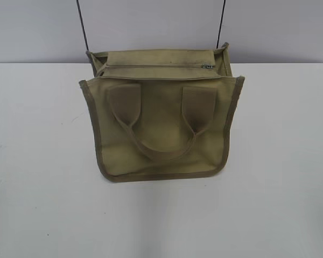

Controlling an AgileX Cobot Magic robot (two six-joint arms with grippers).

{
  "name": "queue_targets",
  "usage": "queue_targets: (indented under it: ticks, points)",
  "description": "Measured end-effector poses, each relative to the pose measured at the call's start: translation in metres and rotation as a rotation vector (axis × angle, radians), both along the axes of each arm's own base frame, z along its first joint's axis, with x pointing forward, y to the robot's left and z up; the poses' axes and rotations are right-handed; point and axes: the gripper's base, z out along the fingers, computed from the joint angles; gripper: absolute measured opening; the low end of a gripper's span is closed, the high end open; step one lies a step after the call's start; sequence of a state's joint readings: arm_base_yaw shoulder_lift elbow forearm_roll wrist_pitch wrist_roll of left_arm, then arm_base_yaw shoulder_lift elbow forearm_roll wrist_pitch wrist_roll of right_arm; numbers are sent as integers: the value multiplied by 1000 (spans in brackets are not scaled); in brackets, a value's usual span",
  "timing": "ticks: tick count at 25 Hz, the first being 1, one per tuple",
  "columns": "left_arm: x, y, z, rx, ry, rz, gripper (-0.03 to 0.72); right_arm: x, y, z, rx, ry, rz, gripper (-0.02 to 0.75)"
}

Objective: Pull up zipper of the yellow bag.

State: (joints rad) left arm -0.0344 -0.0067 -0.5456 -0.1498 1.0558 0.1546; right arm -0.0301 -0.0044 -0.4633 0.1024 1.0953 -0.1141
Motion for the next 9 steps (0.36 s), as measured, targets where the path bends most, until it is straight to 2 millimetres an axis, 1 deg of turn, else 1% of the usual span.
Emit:
queue_targets:
  ticks: [4, 9]
  points:
    - [0, 0, 0, 0, 0, 6, 496, 0, 0, 0, 0, 1, 1, 564]
    - [0, -1, 0, 0, -1, 56, 496, 0, 0, 0, 1, 1, 1, 564]
